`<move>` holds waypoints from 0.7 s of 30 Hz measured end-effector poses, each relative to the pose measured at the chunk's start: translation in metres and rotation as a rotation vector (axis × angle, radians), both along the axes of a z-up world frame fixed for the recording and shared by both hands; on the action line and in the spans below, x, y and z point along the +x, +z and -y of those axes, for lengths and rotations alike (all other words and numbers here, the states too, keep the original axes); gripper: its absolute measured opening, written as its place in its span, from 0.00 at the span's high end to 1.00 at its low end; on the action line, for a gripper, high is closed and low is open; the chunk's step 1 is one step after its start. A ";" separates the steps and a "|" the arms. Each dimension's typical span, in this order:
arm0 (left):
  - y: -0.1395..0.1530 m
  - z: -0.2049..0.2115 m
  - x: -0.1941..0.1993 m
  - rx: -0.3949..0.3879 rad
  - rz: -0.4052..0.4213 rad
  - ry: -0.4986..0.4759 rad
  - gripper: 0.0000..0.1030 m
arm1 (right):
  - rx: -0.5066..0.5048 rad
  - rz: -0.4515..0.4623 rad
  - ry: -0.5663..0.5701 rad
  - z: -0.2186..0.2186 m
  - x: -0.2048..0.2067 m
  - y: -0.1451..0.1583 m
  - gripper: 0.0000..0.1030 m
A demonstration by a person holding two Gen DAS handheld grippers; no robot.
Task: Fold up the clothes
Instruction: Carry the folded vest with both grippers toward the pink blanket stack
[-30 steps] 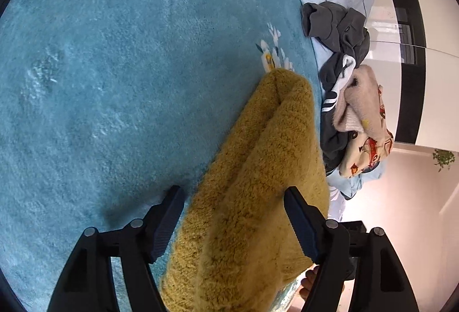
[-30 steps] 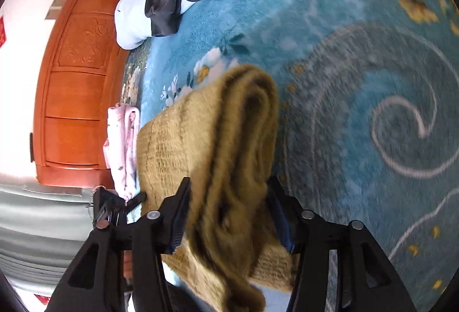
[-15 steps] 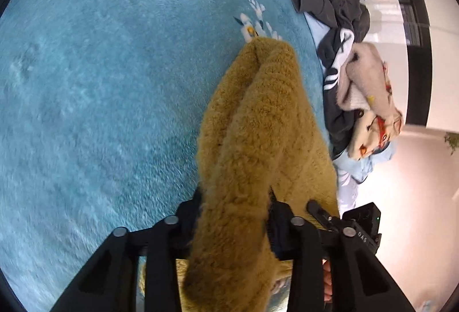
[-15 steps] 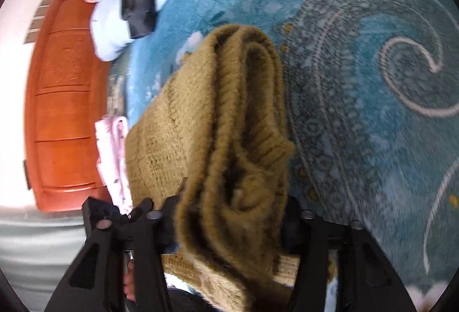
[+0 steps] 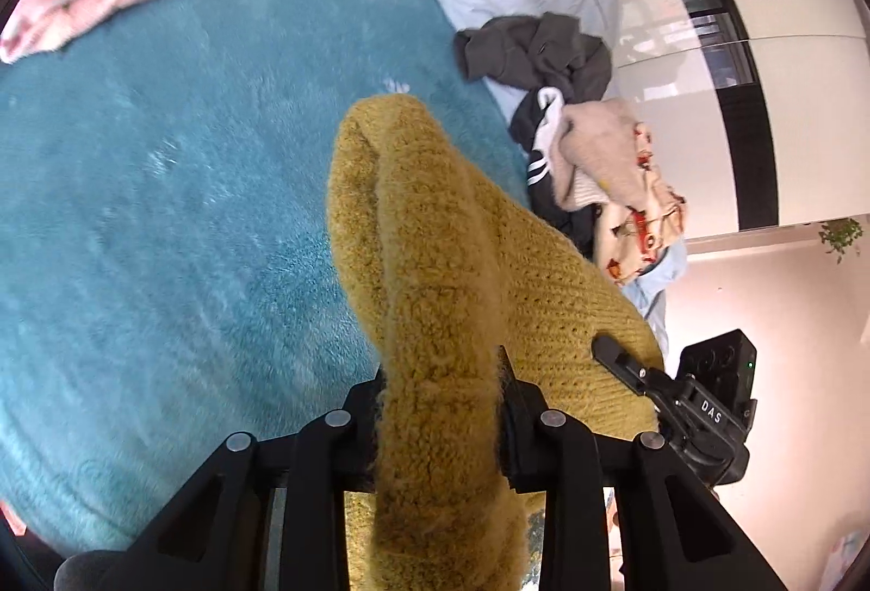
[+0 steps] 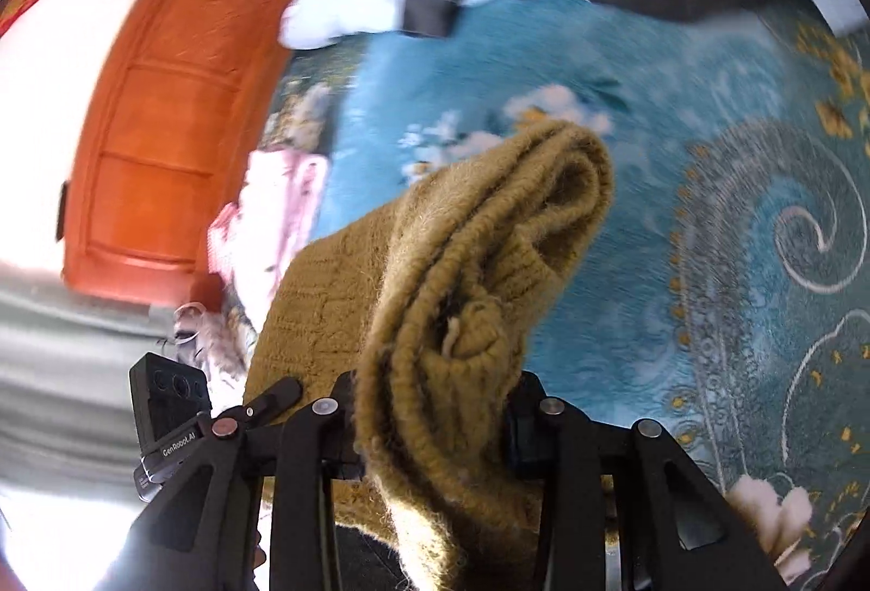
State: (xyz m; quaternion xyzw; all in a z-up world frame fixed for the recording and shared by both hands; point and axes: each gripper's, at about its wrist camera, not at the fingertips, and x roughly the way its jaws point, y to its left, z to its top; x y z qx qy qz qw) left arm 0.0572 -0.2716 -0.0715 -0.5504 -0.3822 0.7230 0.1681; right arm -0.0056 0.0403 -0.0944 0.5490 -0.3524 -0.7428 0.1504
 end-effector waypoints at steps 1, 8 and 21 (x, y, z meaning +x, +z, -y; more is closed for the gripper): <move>0.009 0.006 0.005 0.001 -0.013 0.007 0.69 | 0.002 -0.024 0.017 0.005 0.001 0.010 0.65; 0.070 0.056 0.030 -0.053 -0.120 0.047 0.69 | 0.014 -0.171 0.118 0.065 0.002 0.076 0.65; 0.055 0.140 0.020 -0.041 -0.111 0.192 0.69 | 0.014 -0.148 0.302 0.152 -0.053 0.078 0.65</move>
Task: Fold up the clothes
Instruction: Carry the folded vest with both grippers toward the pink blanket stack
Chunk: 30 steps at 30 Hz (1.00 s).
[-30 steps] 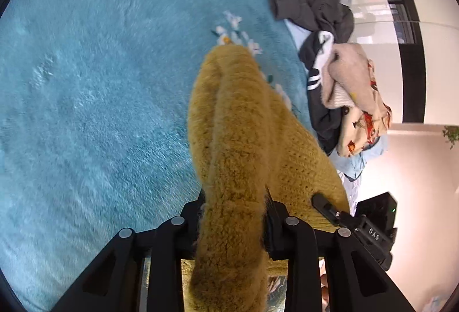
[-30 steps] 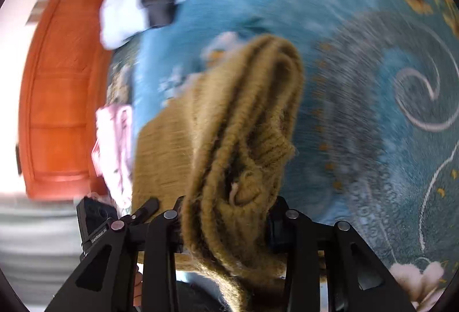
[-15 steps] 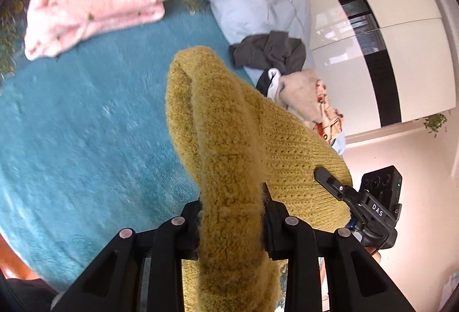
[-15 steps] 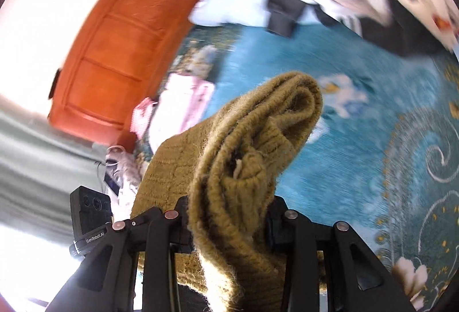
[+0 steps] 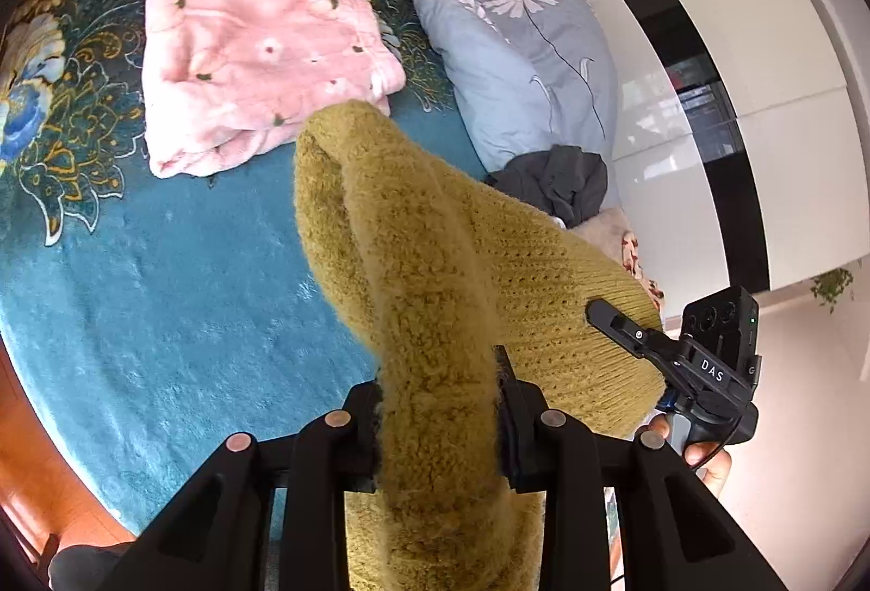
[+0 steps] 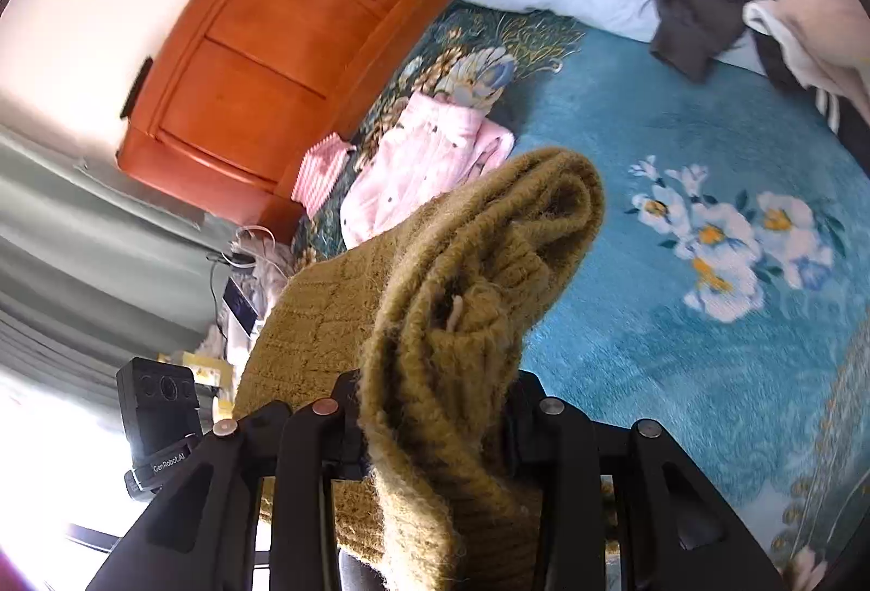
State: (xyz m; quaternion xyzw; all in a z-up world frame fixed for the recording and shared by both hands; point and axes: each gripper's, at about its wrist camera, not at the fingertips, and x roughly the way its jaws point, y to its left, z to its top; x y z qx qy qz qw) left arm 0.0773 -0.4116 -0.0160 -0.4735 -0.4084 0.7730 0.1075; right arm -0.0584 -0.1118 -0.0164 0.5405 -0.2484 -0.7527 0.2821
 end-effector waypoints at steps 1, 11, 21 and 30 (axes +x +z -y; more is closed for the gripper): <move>-0.004 0.008 -0.005 0.009 0.004 0.014 0.69 | 0.013 0.003 0.018 0.010 -0.009 -0.001 0.65; -0.018 0.100 -0.069 0.057 -0.010 0.147 0.69 | 0.097 0.016 0.182 0.114 -0.125 -0.005 0.65; -0.040 0.179 -0.123 0.054 -0.068 0.325 0.69 | 0.194 -0.019 0.335 0.226 -0.245 -0.006 0.65; -0.109 0.191 -0.139 0.059 -0.007 0.396 0.69 | 0.282 -0.097 0.454 0.295 -0.301 -0.038 0.65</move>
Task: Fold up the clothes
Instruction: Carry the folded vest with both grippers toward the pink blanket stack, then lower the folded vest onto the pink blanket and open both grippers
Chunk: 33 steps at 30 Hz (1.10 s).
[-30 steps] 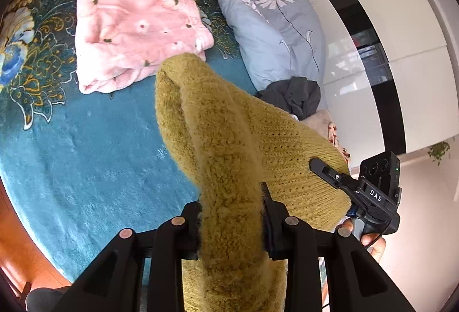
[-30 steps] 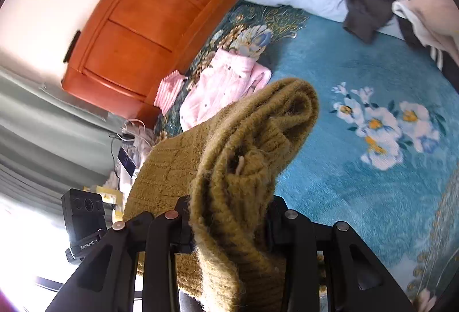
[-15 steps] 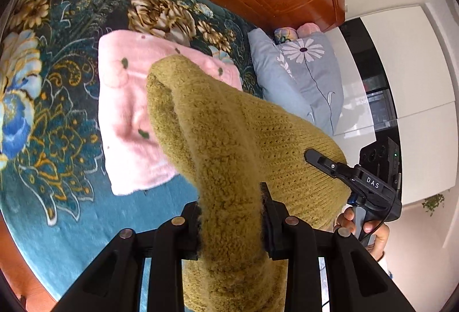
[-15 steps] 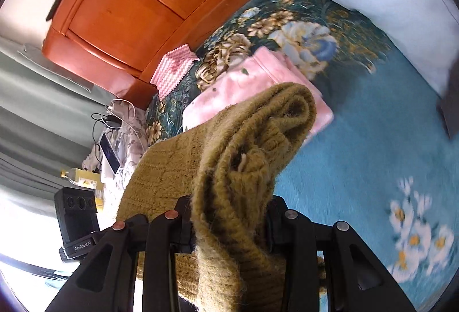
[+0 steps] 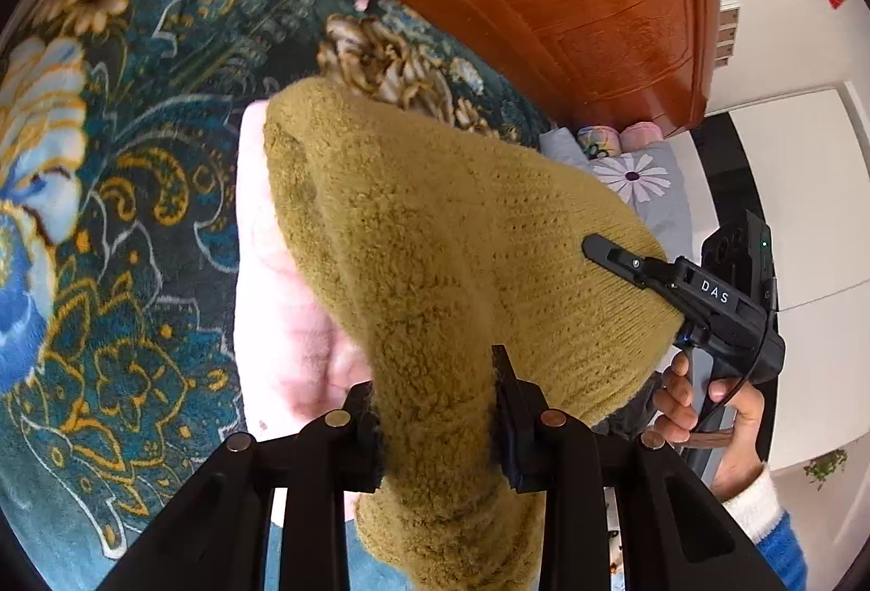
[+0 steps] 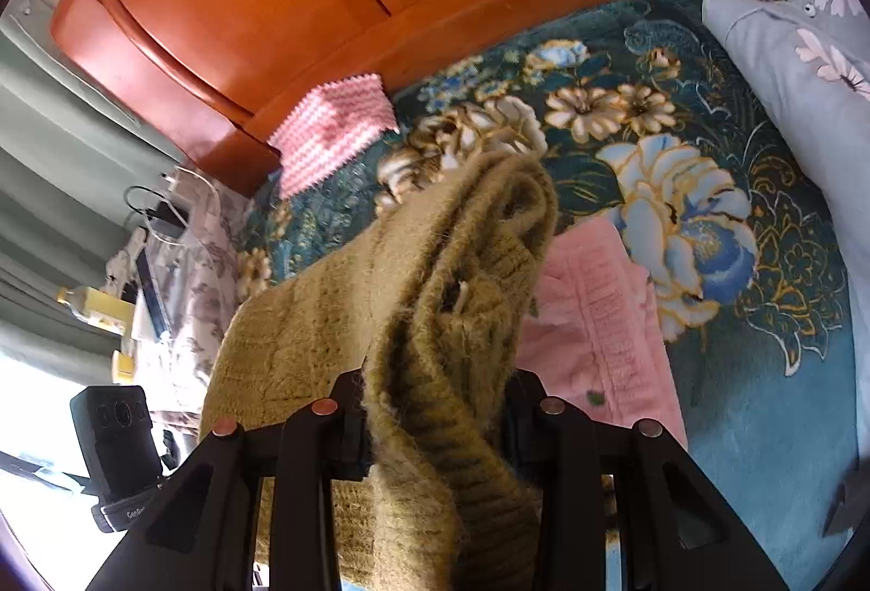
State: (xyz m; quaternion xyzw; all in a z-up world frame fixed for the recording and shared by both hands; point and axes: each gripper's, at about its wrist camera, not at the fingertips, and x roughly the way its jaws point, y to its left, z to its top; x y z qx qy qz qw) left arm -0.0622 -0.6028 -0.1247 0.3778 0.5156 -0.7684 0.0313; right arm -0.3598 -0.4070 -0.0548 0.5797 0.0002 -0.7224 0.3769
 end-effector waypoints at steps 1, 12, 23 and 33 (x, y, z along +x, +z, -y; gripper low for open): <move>-0.005 -0.003 0.002 -0.003 0.008 -0.007 0.69 | 0.016 0.013 -0.003 0.002 -0.004 -0.012 0.65; 0.004 -0.010 0.009 -0.076 0.073 -0.051 0.54 | 0.007 0.075 -0.090 -0.030 -0.010 -0.055 0.55; 0.083 -0.054 -0.003 -0.490 0.026 -0.122 0.47 | 0.148 -0.222 -0.069 -0.042 0.028 0.008 0.51; 0.023 -0.063 -0.008 -0.482 0.110 -0.155 0.47 | 0.129 -0.226 0.056 -0.034 0.061 -0.029 0.51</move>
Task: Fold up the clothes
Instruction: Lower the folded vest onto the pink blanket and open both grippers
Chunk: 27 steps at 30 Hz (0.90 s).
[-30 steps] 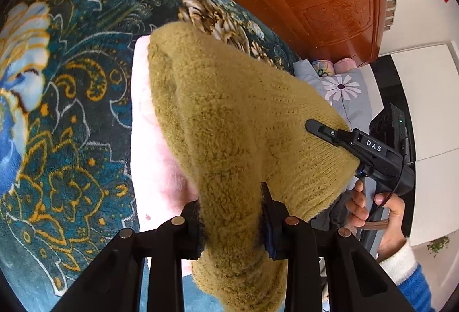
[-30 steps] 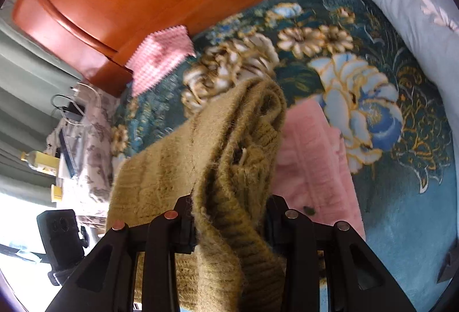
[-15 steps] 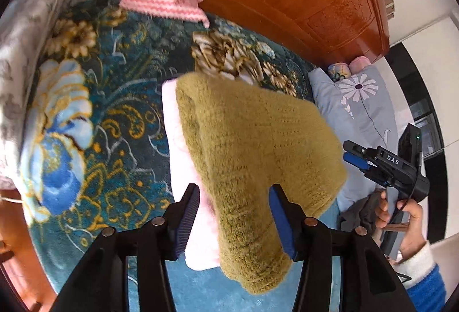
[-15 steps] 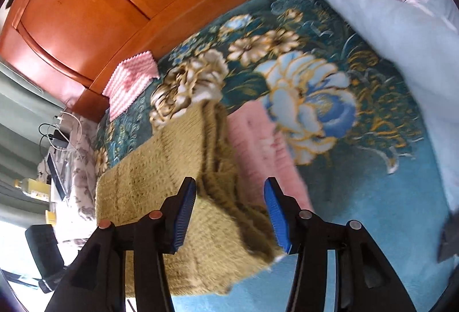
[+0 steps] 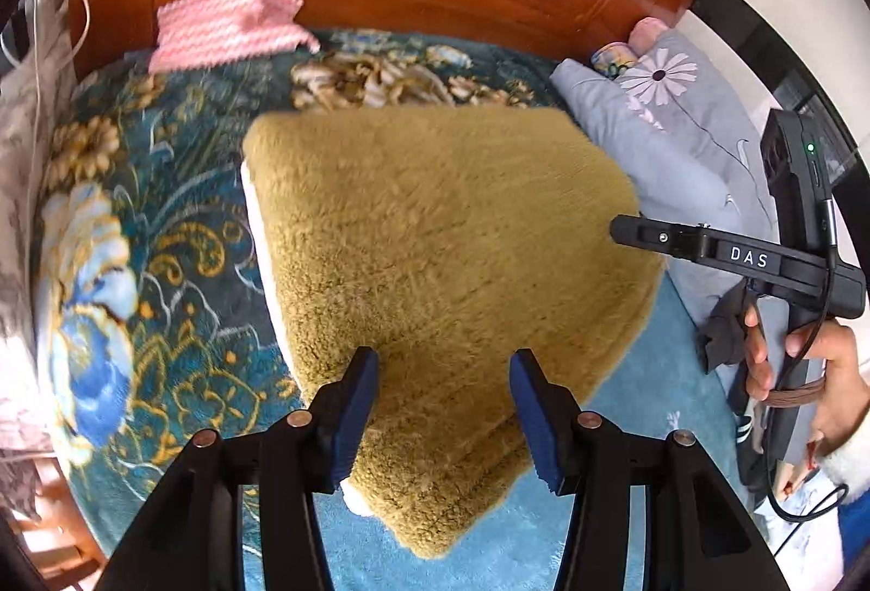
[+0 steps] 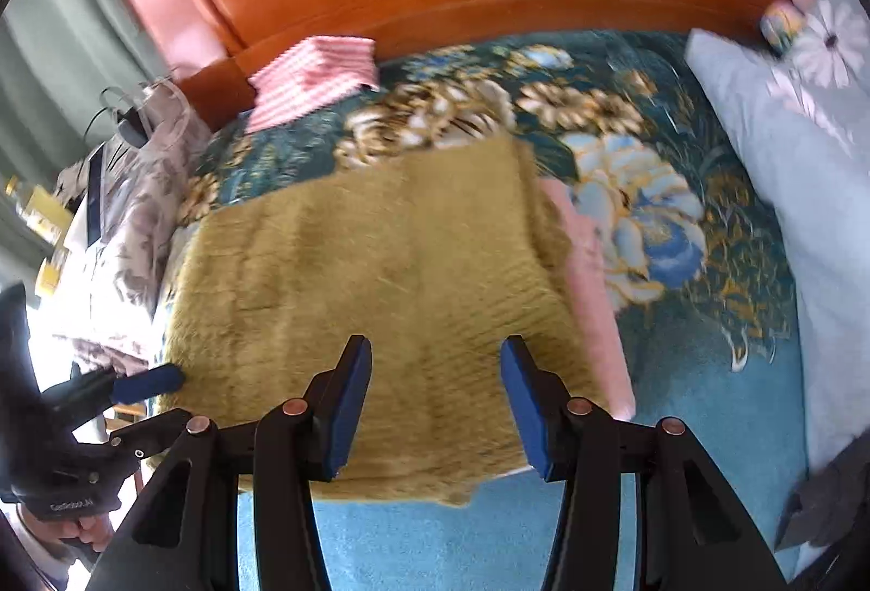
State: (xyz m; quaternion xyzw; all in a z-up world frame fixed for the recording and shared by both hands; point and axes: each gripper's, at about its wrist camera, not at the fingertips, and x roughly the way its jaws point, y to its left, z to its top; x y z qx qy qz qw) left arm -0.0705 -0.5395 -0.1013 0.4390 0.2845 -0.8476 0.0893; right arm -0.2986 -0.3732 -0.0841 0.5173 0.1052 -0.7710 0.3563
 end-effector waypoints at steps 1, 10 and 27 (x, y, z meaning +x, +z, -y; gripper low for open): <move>-0.005 0.000 -0.003 0.005 0.009 0.005 0.47 | 0.001 0.017 -0.027 -0.004 -0.005 -0.007 0.51; 0.012 -0.013 0.005 -0.074 -0.004 0.036 0.47 | -0.022 0.046 -0.187 -0.016 -0.020 -0.029 0.51; -0.035 -0.076 0.063 -0.151 -0.097 0.215 0.24 | -0.027 -0.137 -0.222 -0.065 0.082 -0.075 0.19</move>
